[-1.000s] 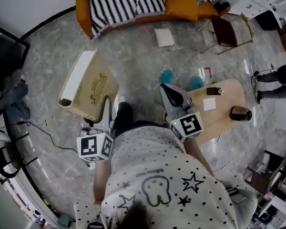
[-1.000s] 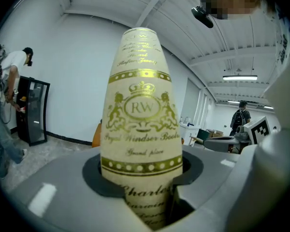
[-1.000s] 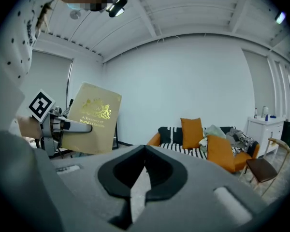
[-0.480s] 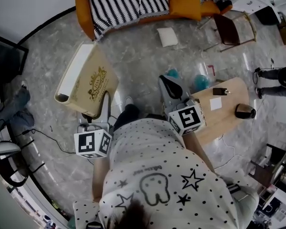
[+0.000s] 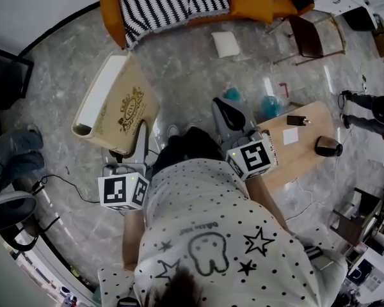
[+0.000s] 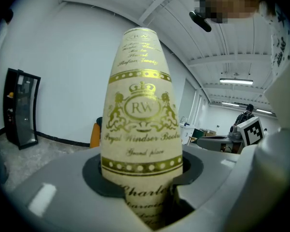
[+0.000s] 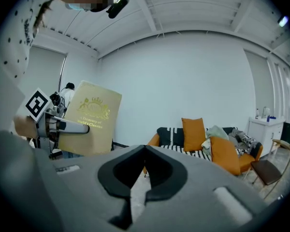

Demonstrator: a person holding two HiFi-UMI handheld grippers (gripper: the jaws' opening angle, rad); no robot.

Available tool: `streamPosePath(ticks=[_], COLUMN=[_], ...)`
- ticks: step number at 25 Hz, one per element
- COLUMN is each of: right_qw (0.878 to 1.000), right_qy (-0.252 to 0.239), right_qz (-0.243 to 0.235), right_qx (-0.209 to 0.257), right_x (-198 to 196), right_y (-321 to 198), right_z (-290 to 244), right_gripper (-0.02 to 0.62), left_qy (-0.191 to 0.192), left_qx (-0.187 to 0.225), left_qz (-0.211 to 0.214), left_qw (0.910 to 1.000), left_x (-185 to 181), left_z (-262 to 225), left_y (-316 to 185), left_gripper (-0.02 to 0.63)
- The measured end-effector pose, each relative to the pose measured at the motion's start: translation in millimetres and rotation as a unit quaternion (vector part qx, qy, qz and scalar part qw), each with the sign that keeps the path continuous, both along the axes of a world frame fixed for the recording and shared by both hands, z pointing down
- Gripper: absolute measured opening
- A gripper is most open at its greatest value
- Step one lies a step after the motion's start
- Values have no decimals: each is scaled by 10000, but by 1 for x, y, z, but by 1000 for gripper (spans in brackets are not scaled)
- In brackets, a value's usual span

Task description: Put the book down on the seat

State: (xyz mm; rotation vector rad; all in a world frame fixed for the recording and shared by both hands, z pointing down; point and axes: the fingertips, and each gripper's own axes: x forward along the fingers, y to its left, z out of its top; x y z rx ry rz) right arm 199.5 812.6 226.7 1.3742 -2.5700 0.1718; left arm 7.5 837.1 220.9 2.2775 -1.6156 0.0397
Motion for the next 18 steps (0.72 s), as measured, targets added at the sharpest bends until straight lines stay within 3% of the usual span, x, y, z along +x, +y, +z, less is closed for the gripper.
streamPosePath(ticks=[8, 18], right_qw=[9997, 9992], right_qy=[105, 175], right_qz=[-78, -206], right_qx=[-191, -297], right_x=[-11, 7], right_y=[-27, -104], right_z=[3, 7], right_gripper=[2, 2], left_qy=[170, 261], left_qx=[-199, -307], left_qz=[56, -317], left_qw=[9996, 9987], left_x=[-4, 4], left_z=[0, 6], left_y=[-29, -93], left_gripper=[225, 225])
